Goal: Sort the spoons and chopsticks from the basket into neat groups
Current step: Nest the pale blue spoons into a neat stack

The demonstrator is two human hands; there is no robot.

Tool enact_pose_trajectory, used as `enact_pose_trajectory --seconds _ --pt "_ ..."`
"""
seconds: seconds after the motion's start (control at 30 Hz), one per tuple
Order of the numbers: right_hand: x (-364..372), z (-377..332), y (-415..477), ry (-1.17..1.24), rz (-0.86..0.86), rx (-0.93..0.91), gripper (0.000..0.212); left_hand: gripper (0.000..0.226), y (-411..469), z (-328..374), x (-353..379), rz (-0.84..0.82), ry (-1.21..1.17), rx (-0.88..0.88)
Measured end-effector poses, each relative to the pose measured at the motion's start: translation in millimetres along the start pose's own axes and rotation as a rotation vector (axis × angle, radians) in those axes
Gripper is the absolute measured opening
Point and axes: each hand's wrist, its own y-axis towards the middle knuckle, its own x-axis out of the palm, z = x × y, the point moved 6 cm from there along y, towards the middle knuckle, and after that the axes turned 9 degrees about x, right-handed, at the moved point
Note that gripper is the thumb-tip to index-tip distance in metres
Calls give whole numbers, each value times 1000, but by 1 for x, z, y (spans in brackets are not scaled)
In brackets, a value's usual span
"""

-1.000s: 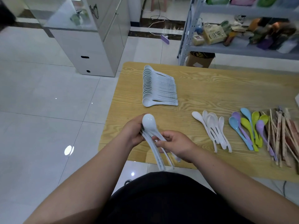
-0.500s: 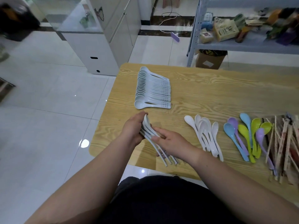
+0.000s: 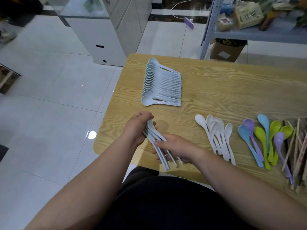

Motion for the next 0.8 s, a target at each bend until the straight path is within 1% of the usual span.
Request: enact_pose_trajectory --seconds 0.03,0.1,0.17,0.23,0.3,0.33,0.4,0.47,0.53,0.6,0.67,0.73,0.8 --pt "-1 2 3 96 -74 76 28 14 4 1 -2 12 -37 -11" --pt "1 4 7 201 -207 191 36 7 13 2 -5 26 -96 -43" --pt "5 1 12 225 -289 241 30 11 21 1 -7 21 -132 -89" --pt "4 -3 21 204 -298 255 20 13 31 0 -9 -10 -136 -130" --pt "-1 -9 32 143 -247 256 22 4 41 1 -14 -58 -95 -160" --pt "-6 -12 37 93 -203 251 21 2 46 3 -17 -97 -45 -172" --pt "-20 -20 47 -91 -63 227 18 11 57 7 -23 -191 81 -194" --pt "-37 -34 54 -447 131 179 20 21 70 10 -31 -240 188 -200" --pt "-50 -51 65 -838 321 92 22 30 84 12 -40 -250 302 -159" --pt "-57 -62 76 -1102 477 16 18 34 96 14 -42 -270 483 -52" --pt "-64 -68 85 -1269 632 -69 13 40 106 15 -39 -324 696 85" --pt "-71 -70 90 -1367 770 -163 19 39 115 16 -33 -349 843 246" --pt "-79 -70 95 -1370 852 -238 27 38 122 16 -29 -348 917 428"
